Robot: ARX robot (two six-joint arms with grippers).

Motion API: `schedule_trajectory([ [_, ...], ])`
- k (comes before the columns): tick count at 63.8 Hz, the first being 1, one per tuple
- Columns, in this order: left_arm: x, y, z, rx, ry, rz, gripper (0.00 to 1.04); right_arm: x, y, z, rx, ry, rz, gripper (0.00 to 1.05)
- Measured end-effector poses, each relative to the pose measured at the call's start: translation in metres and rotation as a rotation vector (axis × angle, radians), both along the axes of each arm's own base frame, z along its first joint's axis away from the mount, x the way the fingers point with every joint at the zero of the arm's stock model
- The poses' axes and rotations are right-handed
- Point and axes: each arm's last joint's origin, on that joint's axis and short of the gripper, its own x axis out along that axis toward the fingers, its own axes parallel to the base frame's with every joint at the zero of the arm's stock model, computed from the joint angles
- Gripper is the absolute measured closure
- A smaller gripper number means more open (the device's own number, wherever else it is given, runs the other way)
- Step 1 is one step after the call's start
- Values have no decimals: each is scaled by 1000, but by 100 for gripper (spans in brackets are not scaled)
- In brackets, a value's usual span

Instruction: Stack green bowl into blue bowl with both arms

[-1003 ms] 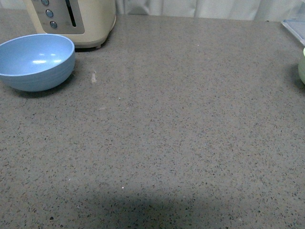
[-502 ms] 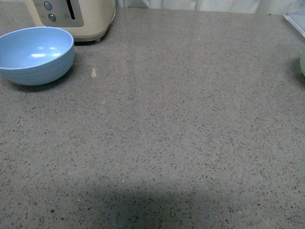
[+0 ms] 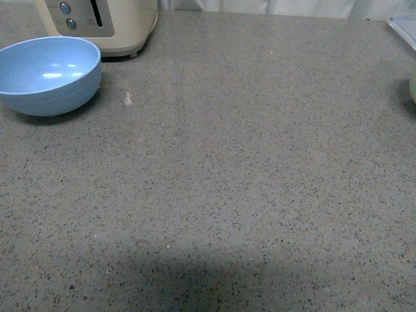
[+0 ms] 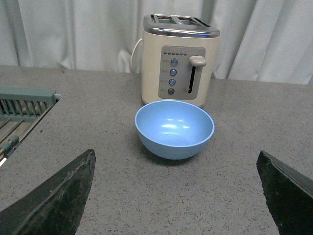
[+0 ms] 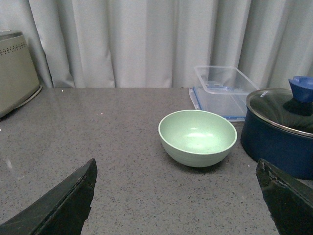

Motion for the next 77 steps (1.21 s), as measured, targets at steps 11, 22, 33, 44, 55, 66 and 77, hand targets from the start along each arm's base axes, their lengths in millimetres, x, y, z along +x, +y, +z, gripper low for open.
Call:
schedule_trajectory([
  [11, 0, 0, 0, 0, 0, 0, 6, 0, 0, 0, 0, 0, 0, 9],
  [22, 0, 0, 0, 0, 0, 0, 6, 0, 0, 0, 0, 0, 0, 9],
  [33, 0, 0, 0, 0, 0, 0, 6, 0, 0, 0, 0, 0, 0, 9],
  [44, 0, 0, 0, 0, 0, 0, 6, 0, 0, 0, 0, 0, 0, 9],
  [55, 0, 0, 0, 0, 0, 0, 6, 0, 0, 0, 0, 0, 0, 9],
  [66, 0, 0, 0, 0, 0, 0, 6, 0, 0, 0, 0, 0, 0, 9],
  [77, 0, 0, 0, 0, 0, 0, 6, 0, 0, 0, 0, 0, 0, 9],
])
